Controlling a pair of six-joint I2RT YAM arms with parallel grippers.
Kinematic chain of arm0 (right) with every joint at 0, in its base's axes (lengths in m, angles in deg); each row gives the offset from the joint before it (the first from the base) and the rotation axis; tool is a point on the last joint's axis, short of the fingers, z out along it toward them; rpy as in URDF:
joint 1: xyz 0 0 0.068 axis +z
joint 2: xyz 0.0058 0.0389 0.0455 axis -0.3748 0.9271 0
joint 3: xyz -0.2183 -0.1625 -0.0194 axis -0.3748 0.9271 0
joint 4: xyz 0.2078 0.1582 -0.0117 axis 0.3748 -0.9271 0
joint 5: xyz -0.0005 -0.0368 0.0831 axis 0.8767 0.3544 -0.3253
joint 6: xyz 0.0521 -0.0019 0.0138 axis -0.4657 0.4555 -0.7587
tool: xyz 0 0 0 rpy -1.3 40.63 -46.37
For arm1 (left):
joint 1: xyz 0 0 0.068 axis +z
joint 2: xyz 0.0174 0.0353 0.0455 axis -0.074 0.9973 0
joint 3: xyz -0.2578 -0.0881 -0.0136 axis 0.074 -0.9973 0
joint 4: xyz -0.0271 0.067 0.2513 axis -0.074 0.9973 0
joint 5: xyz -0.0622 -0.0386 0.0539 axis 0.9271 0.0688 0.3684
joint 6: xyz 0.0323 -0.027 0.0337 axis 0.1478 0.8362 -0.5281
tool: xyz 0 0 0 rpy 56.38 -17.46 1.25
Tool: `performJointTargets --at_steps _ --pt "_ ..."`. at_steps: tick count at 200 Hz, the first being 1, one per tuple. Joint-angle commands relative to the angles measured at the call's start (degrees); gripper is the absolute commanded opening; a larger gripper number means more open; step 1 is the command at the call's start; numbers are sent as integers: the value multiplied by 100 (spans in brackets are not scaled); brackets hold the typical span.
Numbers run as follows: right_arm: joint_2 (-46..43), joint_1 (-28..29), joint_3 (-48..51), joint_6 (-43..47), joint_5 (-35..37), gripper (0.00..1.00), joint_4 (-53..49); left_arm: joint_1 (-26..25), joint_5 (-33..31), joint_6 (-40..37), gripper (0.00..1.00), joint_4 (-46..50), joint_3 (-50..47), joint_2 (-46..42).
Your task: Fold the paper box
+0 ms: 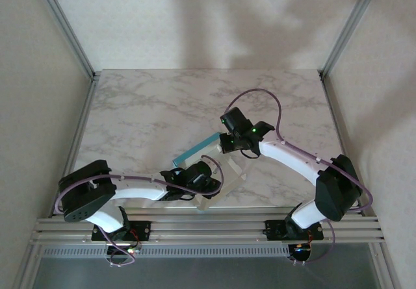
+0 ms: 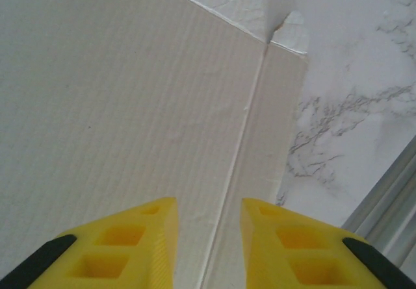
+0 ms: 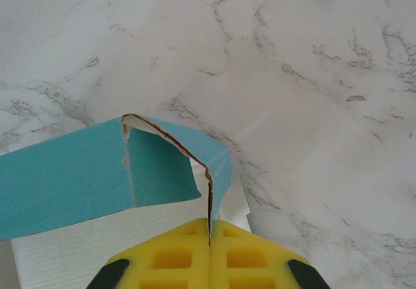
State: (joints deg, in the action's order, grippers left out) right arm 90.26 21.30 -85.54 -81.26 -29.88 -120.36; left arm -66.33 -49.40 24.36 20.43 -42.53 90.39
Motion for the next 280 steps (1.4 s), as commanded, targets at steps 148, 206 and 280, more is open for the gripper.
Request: performJointTargets --at_steps 148,206,280 --pt "196 -26 -229 211 -644 0 -715 -95 -378 63 30 484 186 845" --pt "198 -28 -120 171 -859 0 -689 -97 -352 67 30 422 202 864" --pt "402 -28 15 169 -740 0 -674 -93 -352 85 30 406 246 755"
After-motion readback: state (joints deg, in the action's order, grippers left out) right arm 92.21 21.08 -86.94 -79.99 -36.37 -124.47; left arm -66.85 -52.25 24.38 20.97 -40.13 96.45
